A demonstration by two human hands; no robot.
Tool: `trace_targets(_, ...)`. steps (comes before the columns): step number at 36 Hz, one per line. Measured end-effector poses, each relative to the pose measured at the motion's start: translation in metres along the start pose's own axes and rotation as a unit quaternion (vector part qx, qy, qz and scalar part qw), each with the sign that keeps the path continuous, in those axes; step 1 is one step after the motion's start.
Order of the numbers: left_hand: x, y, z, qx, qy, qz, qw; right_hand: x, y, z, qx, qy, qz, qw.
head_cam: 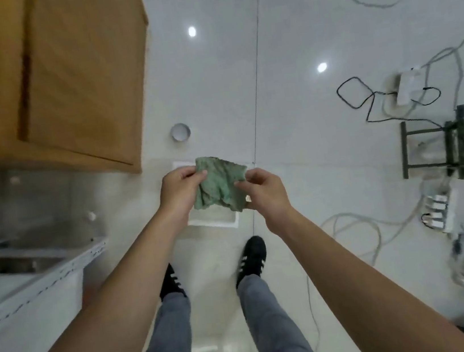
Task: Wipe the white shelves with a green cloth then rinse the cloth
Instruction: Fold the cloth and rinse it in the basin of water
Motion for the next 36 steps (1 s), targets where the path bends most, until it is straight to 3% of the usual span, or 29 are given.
trace_targets(4,0.073,-0.048,0.006,-0.028,-0.020,0.042,0.999,-0.050,-0.080,-0.028,-0.013,0.030,-0.036,0.999)
trace_targets(17,0.292,-0.193,0.014,-0.025,-0.031,0.125,0.991,-0.192,-0.302,-0.075,-0.060,0.105,-0.029,0.992)
trace_targets(24,0.355,-0.244,0.001,-0.031,-0.033,0.115,0.992,-0.215,-0.370,-0.085,-0.109,0.158,0.009,0.981)
trace_targets(27,0.369,-0.253,-0.004,-0.039,-0.133,0.056,0.989,-0.223,-0.384,-0.092,-0.107,0.172,0.015,0.979)
trace_targets(30,0.373,-0.252,-0.008,-0.033,-0.321,-0.067,0.944,-0.231,-0.389,-0.095,-0.133,0.257,0.069,0.955)
trace_targets(33,0.379,-0.244,-0.011,0.021,-0.430,-0.165,0.887,-0.241,-0.384,-0.096,-0.157,0.388,0.208,0.884)
trace_targets(36,0.389,-0.238,-0.012,0.119,-0.521,-0.213,0.818,-0.252,-0.383,-0.100,-0.127,0.483,0.305,0.811)
Point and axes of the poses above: each hand's wrist, its own y-axis away from the middle knuckle, its own z-axis out of the back of the hand, x = y × z, the point moved 2 cm from there along -y, towards the middle knuckle, and after that the axes turned 11 degrees about -z, right-handed, at the moved point
